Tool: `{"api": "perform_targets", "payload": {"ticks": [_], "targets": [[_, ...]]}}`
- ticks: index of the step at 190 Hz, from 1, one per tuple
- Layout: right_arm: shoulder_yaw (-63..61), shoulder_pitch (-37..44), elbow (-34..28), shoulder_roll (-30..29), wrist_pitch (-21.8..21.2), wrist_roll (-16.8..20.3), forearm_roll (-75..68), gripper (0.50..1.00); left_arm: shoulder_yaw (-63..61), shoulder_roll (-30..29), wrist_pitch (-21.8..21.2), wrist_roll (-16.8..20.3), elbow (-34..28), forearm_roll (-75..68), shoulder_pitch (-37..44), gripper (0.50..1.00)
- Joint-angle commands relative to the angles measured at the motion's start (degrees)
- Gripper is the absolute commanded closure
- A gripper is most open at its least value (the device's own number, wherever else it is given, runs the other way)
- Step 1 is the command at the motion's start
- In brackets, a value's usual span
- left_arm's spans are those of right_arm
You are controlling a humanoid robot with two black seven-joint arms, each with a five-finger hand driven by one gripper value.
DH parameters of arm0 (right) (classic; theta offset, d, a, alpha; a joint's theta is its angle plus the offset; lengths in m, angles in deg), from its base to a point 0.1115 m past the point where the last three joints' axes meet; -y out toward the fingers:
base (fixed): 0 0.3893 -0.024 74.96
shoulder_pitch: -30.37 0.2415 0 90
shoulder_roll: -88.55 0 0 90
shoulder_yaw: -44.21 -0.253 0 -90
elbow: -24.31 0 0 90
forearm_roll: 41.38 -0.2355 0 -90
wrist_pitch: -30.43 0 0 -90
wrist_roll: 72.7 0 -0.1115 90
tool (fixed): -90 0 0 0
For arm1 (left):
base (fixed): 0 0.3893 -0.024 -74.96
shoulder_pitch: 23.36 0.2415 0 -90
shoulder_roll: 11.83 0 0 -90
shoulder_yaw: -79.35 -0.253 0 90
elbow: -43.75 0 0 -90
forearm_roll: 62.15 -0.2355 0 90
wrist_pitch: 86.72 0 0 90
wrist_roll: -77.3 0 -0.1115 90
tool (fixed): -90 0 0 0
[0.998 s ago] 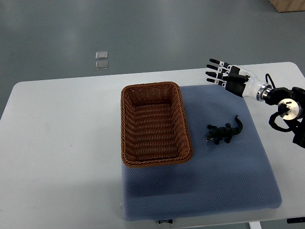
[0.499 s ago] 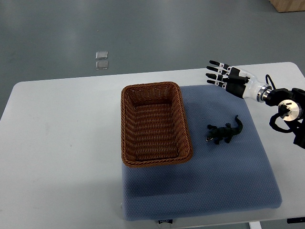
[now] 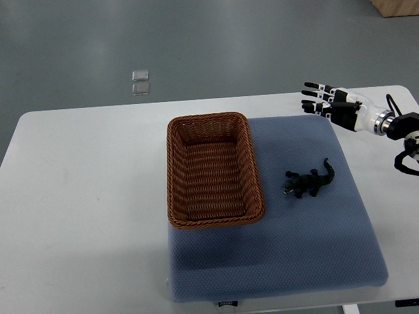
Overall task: Place crocodile in brown basket with right hand
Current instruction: 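Move the right hand over the green crocodile and lower it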
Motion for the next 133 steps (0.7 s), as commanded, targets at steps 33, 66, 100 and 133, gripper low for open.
{"api": "perform_targets", "payload": {"ticks": [33, 66, 100, 133], "targets": [[-0.09, 0.0, -0.35, 1.97, 0.01, -0.85, 3.77, 0.556, 0.0, 0.0, 0.0, 0.01, -0.01, -0.01, -0.01, 0.5], [0.26, 1.23, -0.35, 2.5, 0.01, -3.31, 9.04, 0.556, 0.0, 0.0, 0.0, 0.01, -0.01, -0.01, -0.01, 0.5], [0.09, 2.82, -2.72, 3.55, 0.01, -7.0, 18.62, 0.558, 0.0, 0.0, 0.0, 0.01, -0.01, -0.01, -0.01, 0.5], [0.53, 2.55, -8.52, 5.66, 0.01, -9.64, 26.27, 0.558, 0.0, 0.0, 0.0, 0.01, 0.08, -0.01, -0.01, 0.5]]}}
